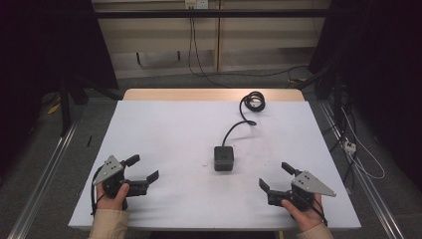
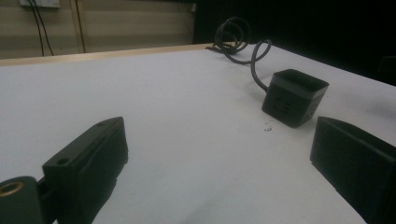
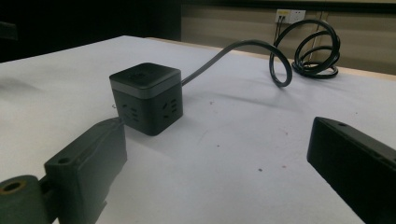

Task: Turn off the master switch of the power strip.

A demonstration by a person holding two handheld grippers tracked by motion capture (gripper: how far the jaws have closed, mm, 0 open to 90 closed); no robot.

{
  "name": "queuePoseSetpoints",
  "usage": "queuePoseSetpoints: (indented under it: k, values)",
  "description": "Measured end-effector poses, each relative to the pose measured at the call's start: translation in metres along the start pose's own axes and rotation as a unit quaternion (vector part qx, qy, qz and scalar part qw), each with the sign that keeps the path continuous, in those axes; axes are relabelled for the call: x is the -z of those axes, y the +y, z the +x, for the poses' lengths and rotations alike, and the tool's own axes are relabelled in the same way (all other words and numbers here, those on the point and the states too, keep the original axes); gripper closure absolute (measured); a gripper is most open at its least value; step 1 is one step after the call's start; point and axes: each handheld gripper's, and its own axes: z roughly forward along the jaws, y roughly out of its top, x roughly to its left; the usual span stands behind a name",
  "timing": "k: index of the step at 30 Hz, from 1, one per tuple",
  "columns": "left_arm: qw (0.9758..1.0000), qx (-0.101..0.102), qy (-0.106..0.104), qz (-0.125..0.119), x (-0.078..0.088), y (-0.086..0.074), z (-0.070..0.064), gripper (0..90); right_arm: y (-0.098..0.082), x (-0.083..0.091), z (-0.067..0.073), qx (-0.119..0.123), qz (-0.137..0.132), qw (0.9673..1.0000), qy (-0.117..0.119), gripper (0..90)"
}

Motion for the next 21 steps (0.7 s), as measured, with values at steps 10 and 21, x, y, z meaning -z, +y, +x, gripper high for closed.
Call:
queuePoseSetpoints:
  k: [10, 21]
  values:
    - [1.0, 0.001, -0.003, -0.004, -0.001, 0.0, 0.002, 3.8, 0.002, -0.003, 0.001, -0.004, 0.001, 1.0, 0.001, 4.6]
    - [1.0, 0.003, -0.004, -0.008, -0.001, 0.0, 0.002, 3.8, 0.008, -0.011, 0.002, -0.002, 0.004, 1.0, 0.004, 5.2]
